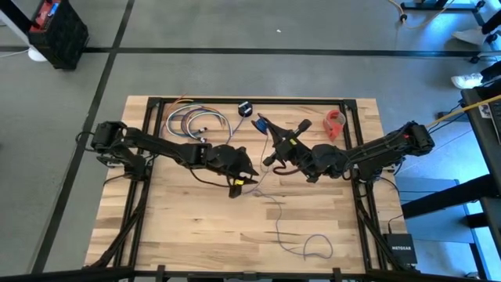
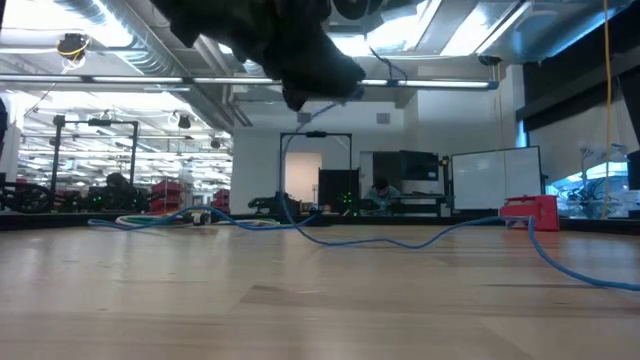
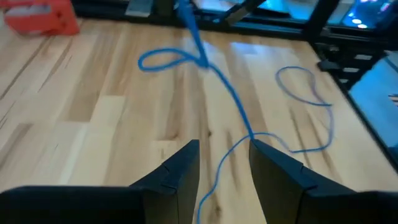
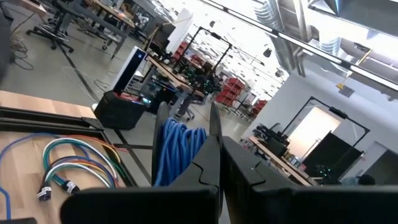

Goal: Coil cords
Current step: Coil the blue wire onto the black spool

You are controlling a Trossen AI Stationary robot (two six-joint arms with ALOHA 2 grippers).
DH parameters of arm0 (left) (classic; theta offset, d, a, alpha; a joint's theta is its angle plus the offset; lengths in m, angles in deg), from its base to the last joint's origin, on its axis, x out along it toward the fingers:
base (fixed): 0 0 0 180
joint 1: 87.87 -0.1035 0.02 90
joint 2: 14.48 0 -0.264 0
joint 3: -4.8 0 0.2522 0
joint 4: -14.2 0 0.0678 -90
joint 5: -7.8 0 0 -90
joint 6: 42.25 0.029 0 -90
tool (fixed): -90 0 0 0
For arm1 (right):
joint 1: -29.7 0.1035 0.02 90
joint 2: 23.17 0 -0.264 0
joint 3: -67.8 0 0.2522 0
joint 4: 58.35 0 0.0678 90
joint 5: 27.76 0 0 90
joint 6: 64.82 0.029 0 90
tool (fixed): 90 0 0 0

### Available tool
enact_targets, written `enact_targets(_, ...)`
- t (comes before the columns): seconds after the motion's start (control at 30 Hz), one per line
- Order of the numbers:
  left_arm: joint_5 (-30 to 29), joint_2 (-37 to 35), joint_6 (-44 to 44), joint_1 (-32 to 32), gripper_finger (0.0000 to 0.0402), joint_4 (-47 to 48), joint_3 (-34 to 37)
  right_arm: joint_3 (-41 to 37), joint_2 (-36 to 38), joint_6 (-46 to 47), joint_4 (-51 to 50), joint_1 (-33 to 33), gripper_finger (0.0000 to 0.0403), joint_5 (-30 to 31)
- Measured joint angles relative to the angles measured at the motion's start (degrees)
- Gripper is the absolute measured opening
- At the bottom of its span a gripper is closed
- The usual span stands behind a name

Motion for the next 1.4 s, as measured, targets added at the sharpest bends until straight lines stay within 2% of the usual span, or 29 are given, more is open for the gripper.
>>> enact_targets(0.2,0.1,1.1,-0.8,-0.5,0.0131,-1.2,-0.5,0.0,0.0,-0.2,-0.2,0.0,0.0006,0.0)
enact_targets(0.37,3.9,1.1,-0.8,-0.5,0.0131,-1.5,-0.5,0.0,0.0,-0.5,-0.2,0.0,0.0009,0.1)
enact_targets(0.53,4.3,1.7,-0.9,-0.4,0.0131,-2.6,-0.5,0.0,0.0,-0.8,-0.2,0.0,0.0008,0.0)
enact_targets(0.93,10.2,1.6,0.9,-1.6,0.0131,0.6,-0.5,0.0,0.0,-1.1,-0.3,0.0,0.0008,0.4)
enact_targets(1.23,10.9,1.6,1.2,-2.1,0.0131,3.0,-0.5,0.0,0.0,-1.1,-0.6,0.0,0.0008,0.4)
enact_targets(1.4,13.4,1.6,2.4,-2.0,0.0131,3.2,-0.5,0.0,0.0,-1.1,-0.6,0.0,0.0008,0.4)
